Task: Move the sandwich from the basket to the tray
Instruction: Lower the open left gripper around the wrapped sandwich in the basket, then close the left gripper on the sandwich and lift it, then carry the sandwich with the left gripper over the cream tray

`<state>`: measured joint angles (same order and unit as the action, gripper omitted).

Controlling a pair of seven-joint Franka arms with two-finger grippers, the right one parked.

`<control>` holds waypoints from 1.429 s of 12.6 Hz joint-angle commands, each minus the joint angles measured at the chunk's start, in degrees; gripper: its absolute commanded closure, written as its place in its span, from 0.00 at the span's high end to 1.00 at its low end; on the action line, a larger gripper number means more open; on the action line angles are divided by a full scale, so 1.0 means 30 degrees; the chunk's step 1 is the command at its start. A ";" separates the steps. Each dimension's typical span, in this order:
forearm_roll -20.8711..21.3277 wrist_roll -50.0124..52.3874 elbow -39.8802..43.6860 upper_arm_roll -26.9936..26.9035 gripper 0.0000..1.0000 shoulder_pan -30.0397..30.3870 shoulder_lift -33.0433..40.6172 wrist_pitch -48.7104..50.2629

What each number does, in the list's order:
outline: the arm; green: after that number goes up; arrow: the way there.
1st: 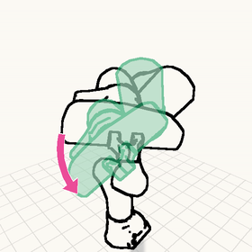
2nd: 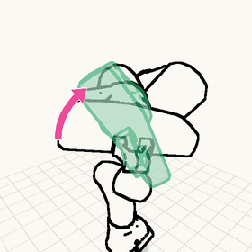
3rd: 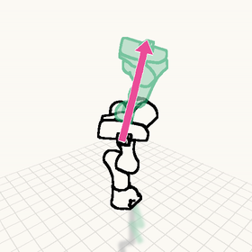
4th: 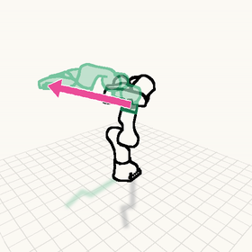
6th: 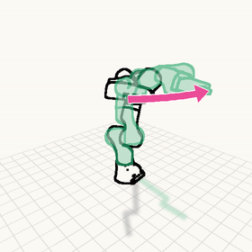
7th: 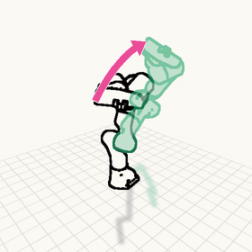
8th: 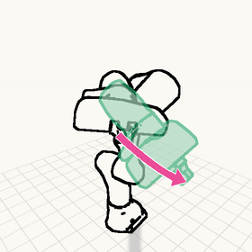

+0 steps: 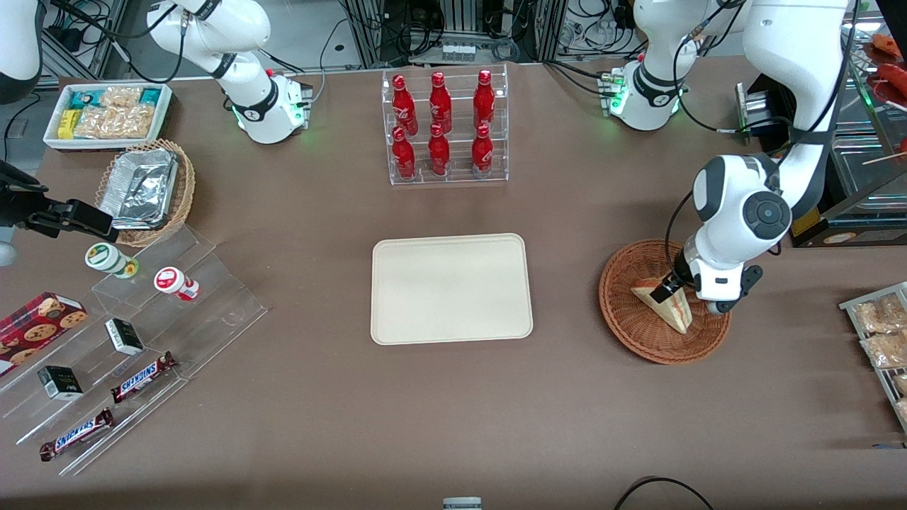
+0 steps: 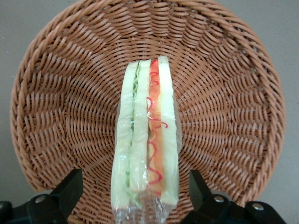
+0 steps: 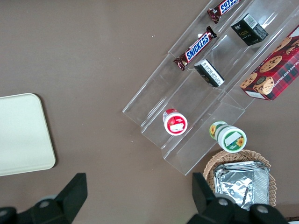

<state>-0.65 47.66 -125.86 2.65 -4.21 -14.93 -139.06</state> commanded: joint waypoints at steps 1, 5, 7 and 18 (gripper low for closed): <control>0.0101 0.0167 -0.0001 -0.0149 1.00 -0.0090 -0.0383 -0.0464; 0.0101 0.0284 -0.0030 -0.0179 0.25 -0.0061 -0.0676 -0.0699; 0.0101 0.0284 -0.0002 -0.0179 0.00 -0.0031 -0.0502 -0.0525; 0.2298 -0.0097 0.3602 0.0349 0.00 -0.2953 0.0818 0.7735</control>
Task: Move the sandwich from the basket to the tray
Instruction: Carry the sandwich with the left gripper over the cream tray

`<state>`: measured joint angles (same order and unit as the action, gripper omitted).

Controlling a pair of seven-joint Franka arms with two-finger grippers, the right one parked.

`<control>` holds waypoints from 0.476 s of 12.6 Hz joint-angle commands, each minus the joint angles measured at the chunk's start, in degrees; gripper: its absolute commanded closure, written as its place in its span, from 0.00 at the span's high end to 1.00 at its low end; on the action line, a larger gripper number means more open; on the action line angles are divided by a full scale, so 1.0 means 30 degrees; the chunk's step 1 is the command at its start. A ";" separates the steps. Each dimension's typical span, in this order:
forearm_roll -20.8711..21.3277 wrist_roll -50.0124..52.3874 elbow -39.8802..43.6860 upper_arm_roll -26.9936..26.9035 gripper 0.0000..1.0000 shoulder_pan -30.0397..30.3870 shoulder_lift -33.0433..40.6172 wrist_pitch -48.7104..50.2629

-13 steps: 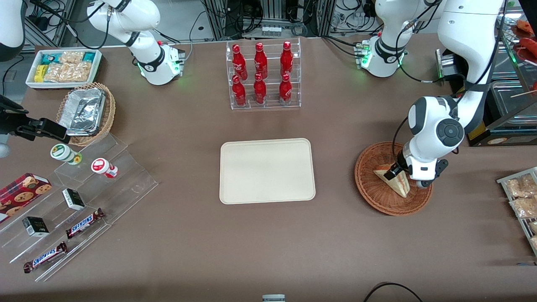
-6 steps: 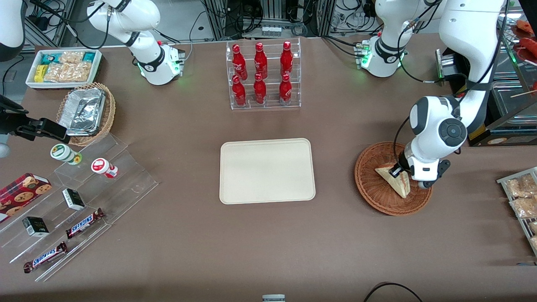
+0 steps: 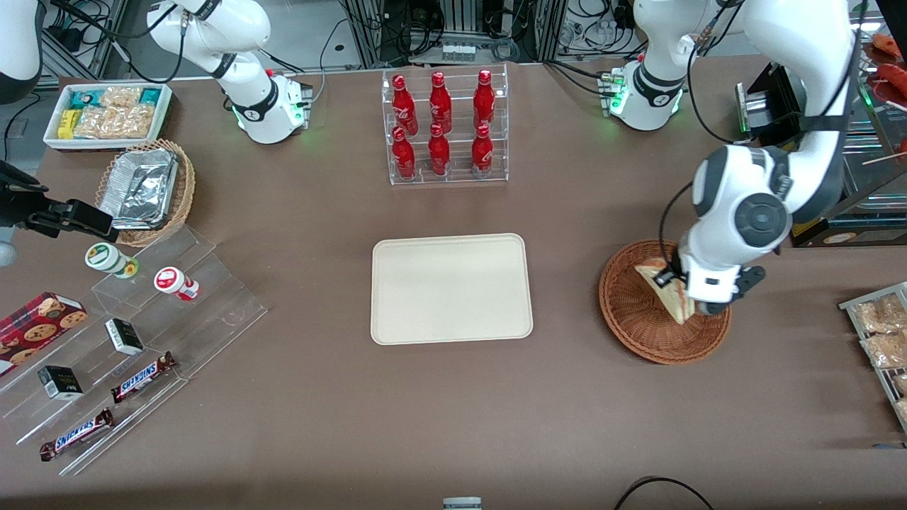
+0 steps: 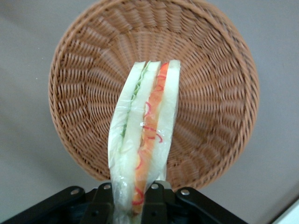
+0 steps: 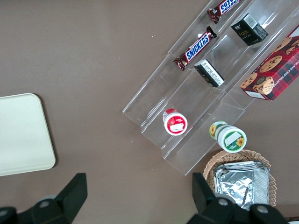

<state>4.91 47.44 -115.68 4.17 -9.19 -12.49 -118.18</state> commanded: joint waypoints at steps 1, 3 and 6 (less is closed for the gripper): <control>0.0444 -0.0137 0.0412 -0.0131 0.00 -0.2027 0.0003 0.1098; 0.0386 -0.0954 0.1230 -0.0101 0.00 -0.3608 -0.0171 0.2151; 0.0093 -0.0755 0.2195 -0.0072 0.00 -0.6155 -0.1395 0.1864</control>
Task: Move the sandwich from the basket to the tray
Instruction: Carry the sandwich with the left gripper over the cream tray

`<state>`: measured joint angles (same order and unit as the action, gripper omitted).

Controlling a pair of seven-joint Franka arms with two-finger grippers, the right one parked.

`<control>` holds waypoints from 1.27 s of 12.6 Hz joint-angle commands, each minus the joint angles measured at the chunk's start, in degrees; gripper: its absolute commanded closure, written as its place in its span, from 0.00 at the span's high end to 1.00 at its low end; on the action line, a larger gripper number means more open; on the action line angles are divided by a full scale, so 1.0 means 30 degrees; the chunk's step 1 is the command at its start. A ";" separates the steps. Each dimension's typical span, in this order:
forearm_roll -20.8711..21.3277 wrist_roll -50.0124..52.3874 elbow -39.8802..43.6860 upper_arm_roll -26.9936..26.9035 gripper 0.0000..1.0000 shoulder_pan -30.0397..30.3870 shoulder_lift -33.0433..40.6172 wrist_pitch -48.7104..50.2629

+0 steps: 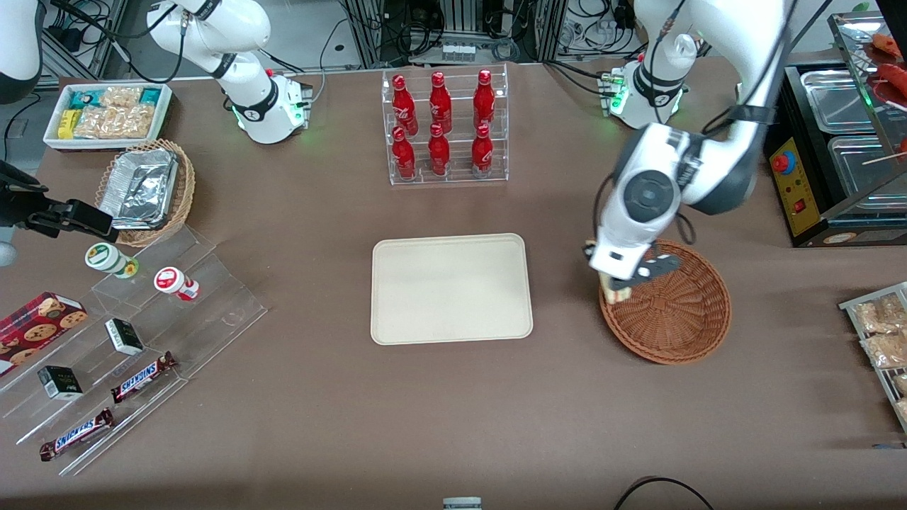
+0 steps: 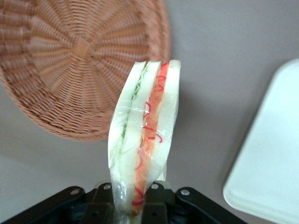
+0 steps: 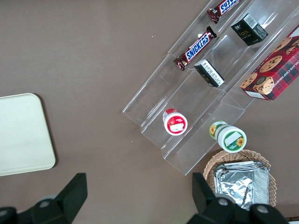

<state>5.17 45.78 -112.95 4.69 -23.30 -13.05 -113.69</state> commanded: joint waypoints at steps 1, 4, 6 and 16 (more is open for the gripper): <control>0.0004 -0.0200 0.2133 -0.0246 0.00 -0.2303 -0.2115 0.0484; -0.0200 0.0177 0.4856 -0.0246 0.00 -0.4093 -0.4751 0.0486; -0.0523 0.0998 0.6995 -0.0246 0.00 -0.5177 -0.6510 0.0573; -0.1606 0.4719 1.3945 -0.0246 0.00 -0.7175 -1.1556 0.1510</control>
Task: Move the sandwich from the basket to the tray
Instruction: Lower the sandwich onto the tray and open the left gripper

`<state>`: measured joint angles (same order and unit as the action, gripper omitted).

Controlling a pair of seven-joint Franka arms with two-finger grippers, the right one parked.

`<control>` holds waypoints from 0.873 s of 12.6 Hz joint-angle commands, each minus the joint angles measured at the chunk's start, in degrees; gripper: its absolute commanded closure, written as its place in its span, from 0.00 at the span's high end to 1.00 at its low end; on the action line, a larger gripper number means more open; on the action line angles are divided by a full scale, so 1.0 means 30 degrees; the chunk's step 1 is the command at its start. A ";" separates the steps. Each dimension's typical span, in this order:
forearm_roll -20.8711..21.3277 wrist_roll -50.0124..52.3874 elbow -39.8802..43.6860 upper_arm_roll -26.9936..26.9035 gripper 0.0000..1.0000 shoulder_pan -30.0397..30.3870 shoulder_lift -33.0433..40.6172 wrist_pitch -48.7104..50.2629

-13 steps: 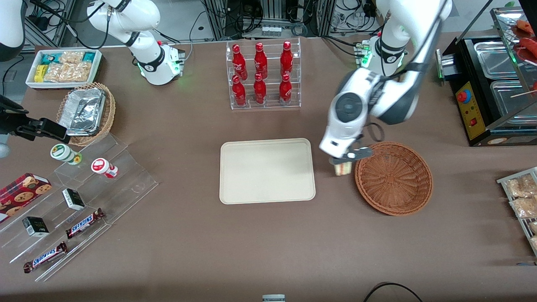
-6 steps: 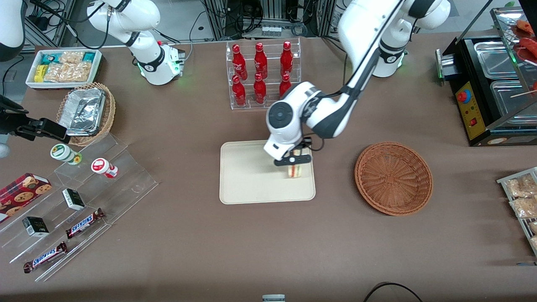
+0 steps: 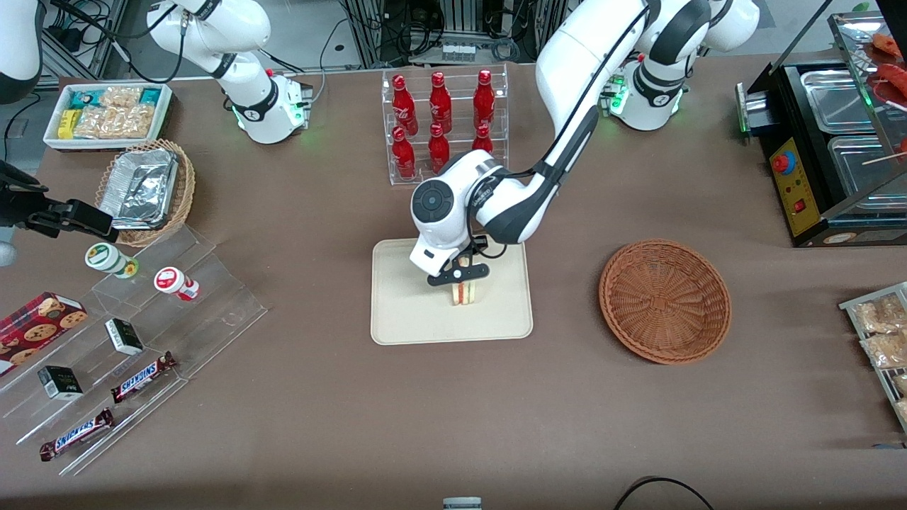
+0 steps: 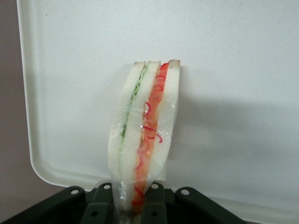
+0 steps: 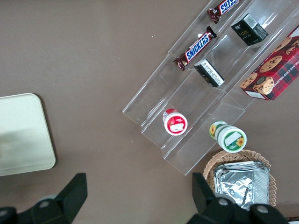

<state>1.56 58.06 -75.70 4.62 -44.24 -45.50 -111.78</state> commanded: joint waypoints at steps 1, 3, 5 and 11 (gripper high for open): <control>-0.0403 0.0800 0.1618 -0.0251 0.00 -0.0196 -0.0856 0.0873; -0.0374 0.1063 0.1706 -0.0280 0.00 -0.0167 -0.1032 0.0786; -0.0257 0.1620 0.1969 -0.0281 0.00 -0.0196 -0.1499 0.0698; -0.0373 0.1446 0.2087 -0.0281 1.00 -0.0109 -0.1299 0.0784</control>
<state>1.10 61.66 -71.74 4.33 -44.22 -49.10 -110.88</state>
